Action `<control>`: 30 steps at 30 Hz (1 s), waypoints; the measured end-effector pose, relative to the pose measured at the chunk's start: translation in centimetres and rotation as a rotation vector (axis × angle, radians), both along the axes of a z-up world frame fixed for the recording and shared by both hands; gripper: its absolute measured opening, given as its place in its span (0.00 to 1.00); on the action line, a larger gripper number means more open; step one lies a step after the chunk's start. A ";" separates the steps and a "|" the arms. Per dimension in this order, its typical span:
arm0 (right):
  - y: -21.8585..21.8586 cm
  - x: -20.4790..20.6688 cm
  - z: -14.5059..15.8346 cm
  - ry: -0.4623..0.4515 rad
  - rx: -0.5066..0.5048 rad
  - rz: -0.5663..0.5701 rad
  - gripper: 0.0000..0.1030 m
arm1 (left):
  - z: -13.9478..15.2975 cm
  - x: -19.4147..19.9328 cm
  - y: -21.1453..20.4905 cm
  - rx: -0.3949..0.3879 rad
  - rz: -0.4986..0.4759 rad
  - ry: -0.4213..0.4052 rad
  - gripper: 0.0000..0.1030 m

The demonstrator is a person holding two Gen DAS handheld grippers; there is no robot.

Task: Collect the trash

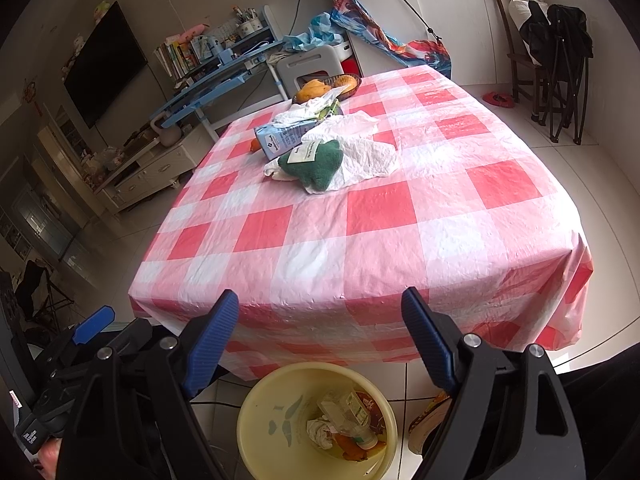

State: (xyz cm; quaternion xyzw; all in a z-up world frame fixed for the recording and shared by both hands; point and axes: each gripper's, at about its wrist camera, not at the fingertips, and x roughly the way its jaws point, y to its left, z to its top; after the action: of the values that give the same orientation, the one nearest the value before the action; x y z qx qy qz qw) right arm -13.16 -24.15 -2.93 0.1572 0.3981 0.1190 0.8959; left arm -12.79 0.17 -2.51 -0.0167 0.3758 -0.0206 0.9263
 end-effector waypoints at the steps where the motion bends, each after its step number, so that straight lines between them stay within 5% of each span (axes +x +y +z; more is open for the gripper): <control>1: 0.0 0.0 0.0 0.000 0.000 0.000 0.77 | 0.0 0.0 -0.1 0.000 0.000 0.000 0.89; 9: -0.7 0.6 0.7 -0.007 0.031 -0.011 0.77 | 0.2 0.0 0.1 -0.014 0.001 -0.001 0.89; 20: -2.7 7.4 5.0 -0.030 -0.074 0.037 0.77 | 1.8 2.1 -0.1 -0.081 -0.009 -0.008 0.89; 30: 0.2 12.5 3.5 0.000 -0.136 0.184 0.76 | 1.9 7.4 -1.6 -0.093 -0.016 0.018 0.89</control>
State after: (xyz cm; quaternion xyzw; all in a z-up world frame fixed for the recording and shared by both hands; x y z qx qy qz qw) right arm -0.65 -23.91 0.56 0.0589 0.4181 0.1735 0.8897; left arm -5.35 -1.39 -0.58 -0.0569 0.3829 -0.0451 0.9209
